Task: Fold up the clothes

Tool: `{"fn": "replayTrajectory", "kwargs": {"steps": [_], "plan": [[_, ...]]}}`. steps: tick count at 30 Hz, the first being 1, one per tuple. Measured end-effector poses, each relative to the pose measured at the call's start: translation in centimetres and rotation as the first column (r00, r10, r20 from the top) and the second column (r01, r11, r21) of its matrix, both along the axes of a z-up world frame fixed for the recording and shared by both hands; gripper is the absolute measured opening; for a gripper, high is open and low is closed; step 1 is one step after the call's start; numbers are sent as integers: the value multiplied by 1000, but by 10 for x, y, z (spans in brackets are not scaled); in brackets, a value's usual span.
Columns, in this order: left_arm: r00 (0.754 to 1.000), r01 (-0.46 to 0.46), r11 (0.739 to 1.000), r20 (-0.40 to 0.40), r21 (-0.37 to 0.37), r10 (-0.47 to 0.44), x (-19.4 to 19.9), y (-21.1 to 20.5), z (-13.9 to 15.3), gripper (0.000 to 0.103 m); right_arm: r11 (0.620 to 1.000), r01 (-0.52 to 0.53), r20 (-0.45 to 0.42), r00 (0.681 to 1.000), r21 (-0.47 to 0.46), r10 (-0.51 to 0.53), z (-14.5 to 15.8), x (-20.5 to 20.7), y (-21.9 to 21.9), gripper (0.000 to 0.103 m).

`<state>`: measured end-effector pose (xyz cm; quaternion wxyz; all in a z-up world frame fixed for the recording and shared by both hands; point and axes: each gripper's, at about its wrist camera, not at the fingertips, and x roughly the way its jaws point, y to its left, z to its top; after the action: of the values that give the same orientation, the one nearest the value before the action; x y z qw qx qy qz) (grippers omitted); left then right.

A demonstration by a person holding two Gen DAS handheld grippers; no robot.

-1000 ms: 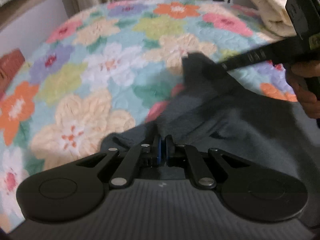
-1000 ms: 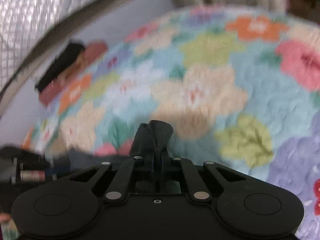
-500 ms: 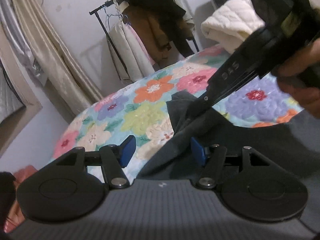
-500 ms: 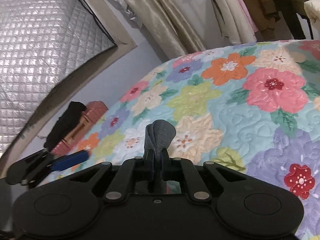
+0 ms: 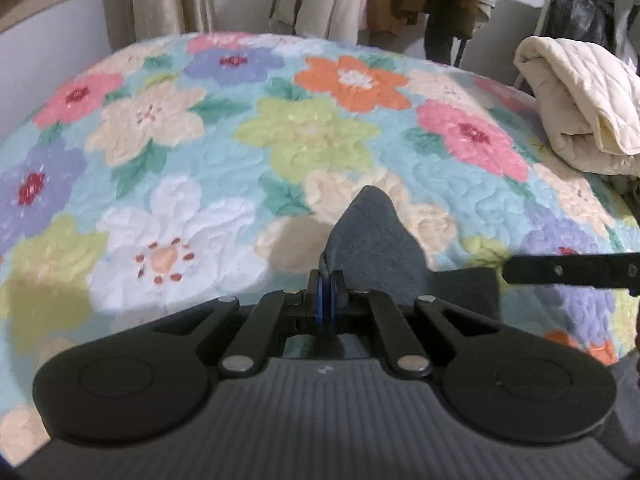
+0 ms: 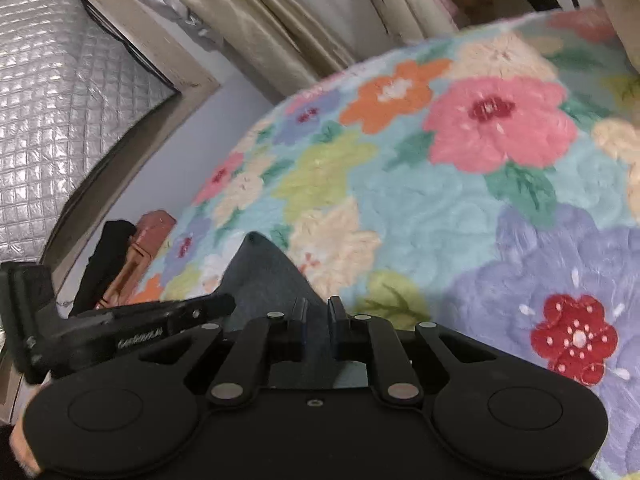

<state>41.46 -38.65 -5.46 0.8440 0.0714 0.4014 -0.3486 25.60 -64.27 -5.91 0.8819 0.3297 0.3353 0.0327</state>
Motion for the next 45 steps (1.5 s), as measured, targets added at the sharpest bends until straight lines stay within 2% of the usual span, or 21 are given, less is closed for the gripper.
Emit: {"fn": "replayTrajectory", "kwargs": {"steps": [1,2,4,6,8,9,12,14,16,19,20,24,26,28,30,31,34,36,38,41,45], "plan": [[1000,-3,1000,-8,-15,2,2,4,-3,3,1000,-11,-24,1000,-1,11,-3,2,1,31],[1000,-6,999,-17,-36,5,3,8,-5,3,1000,-21,-54,998,4,22,-7,5,2,49],[999,0,997,-39,-73,-3,11,12,-9,3,1000,-18,-119,993,25,21,-15,11,7,56],[999,32,996,-38,-84,-35,11,12,-10,3,999,-35,-107,994,5,35,-18,17,16,56],[994,105,992,15,-76,-104,4,7,-4,2,997,-56,-104,993,-53,50,-19,25,25,5],[991,133,988,42,-75,-130,1,3,2,2,992,-69,-112,992,-104,57,-18,30,31,5],[985,157,984,89,-83,-150,-3,-7,19,2,968,10,33,999,-252,-2,2,11,39,5],[983,120,991,143,-57,-111,-4,-16,27,4,922,61,122,992,-382,-15,15,-5,47,5],[971,57,998,235,-25,-50,-9,-19,31,7,896,40,106,994,-443,8,16,-6,51,5],[930,5,1000,367,6,-7,-26,-9,38,39,895,3,39,999,-447,16,2,5,50,5],[935,14,1000,355,7,-16,-31,-1,40,47,902,-12,12,1000,-431,19,-3,10,48,6],[985,45,999,167,23,-48,-42,37,36,48,941,29,5,1000,-338,-30,1,0,32,18],[997,45,994,65,99,-52,-51,50,25,48,951,63,9,998,-302,-63,13,-16,21,31],[999,30,970,15,243,-35,-62,55,9,52,955,84,2,996,-285,-87,26,-39,10,32],[997,-31,892,82,451,-7,-75,53,-8,61,958,71,-17,997,-279,-79,35,-65,-1,33],[989,-60,860,144,506,-16,-83,53,-14,64,959,64,-26,997,-277,-74,39,-79,-6,35],[966,-118,837,255,535,-27,-95,56,-11,66,954,64,-70,994,-293,-88,40,-132,-26,41],[959,-192,821,282,537,39,-100,63,-5,66,951,101,-79,988,-291,-129,38,-168,-40,43],[963,-217,844,247,490,105,-108,74,6,66,957,121,-91,985,-264,-150,32,-199,-53,47],[980,-187,910,128,370,150,-128,94,21,66,968,121,-101,984,-219,-145,22,-231,-62,47],[984,-177,934,68,310,164,-167,109,27,66,990,76,-68,994,-121,-85,4,-234,-58,52]]}}
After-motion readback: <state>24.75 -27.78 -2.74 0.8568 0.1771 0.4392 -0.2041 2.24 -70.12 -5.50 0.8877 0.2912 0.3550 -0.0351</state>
